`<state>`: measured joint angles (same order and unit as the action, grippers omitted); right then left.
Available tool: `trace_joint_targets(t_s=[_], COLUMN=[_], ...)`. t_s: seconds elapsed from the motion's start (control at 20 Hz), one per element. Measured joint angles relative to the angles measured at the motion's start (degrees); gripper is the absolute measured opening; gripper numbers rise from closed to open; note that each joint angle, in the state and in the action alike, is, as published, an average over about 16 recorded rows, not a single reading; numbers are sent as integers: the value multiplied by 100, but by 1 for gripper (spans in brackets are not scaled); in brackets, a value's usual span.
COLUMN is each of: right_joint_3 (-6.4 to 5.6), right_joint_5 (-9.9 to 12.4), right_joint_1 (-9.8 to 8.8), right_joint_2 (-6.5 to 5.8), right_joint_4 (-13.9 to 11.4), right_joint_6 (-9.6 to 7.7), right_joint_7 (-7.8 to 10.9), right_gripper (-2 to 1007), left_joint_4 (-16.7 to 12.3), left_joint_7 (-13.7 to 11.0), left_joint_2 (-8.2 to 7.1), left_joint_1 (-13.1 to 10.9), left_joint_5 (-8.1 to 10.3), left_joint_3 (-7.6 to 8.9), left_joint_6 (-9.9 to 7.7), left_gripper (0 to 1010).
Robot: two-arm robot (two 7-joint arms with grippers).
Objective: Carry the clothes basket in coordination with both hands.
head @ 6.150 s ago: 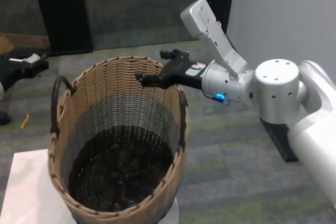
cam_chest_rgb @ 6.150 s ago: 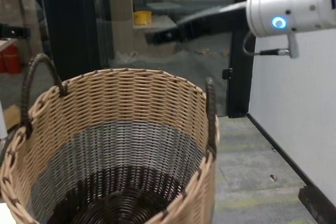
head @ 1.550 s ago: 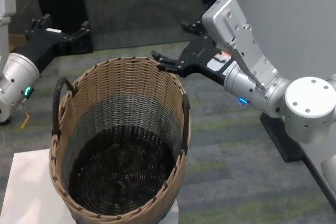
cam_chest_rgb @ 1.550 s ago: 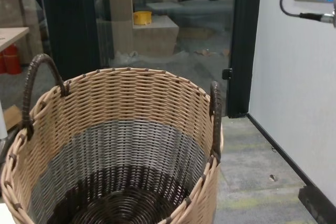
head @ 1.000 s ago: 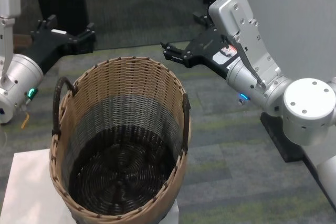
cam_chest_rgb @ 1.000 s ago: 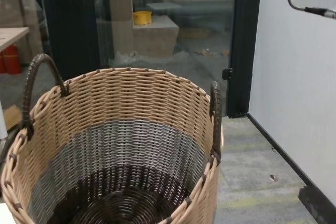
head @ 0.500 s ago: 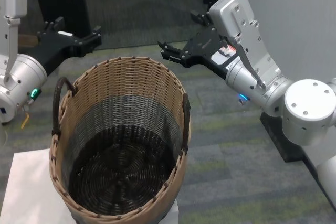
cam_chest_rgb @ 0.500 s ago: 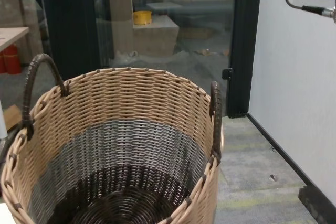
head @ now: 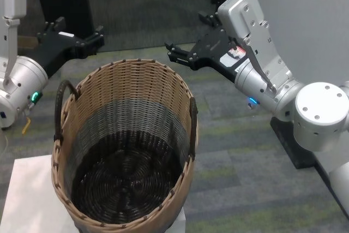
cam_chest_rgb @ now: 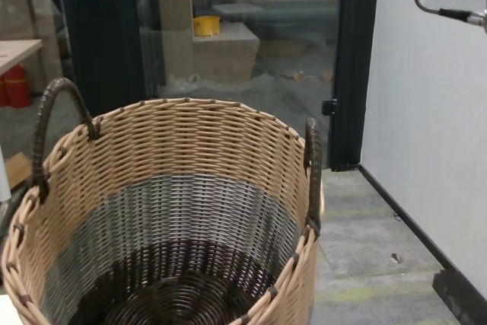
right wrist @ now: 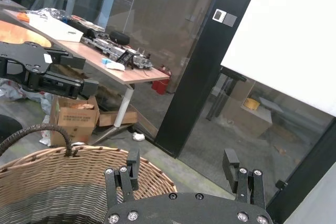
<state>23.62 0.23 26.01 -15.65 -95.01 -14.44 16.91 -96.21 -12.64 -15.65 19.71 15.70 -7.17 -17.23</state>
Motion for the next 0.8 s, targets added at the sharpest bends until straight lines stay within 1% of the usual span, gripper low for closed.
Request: trace_joint_targets(t_s=[0.8], right_joint_3=[6], right_joint_5=[0], right_joint_1=[5], right_joint_2=[-6], right_joint_4=[-2], right_joint_6=[-20], right_joint_7=[-16], right_gripper=[1005], left_joint_4=[-4], left_joint_7=[15], left_joint_2=[14], left_joint_1=[-8], left_joint_5=[-7], left_joint_3=[15], left_joint_6=[14], left_gripper=[1000])
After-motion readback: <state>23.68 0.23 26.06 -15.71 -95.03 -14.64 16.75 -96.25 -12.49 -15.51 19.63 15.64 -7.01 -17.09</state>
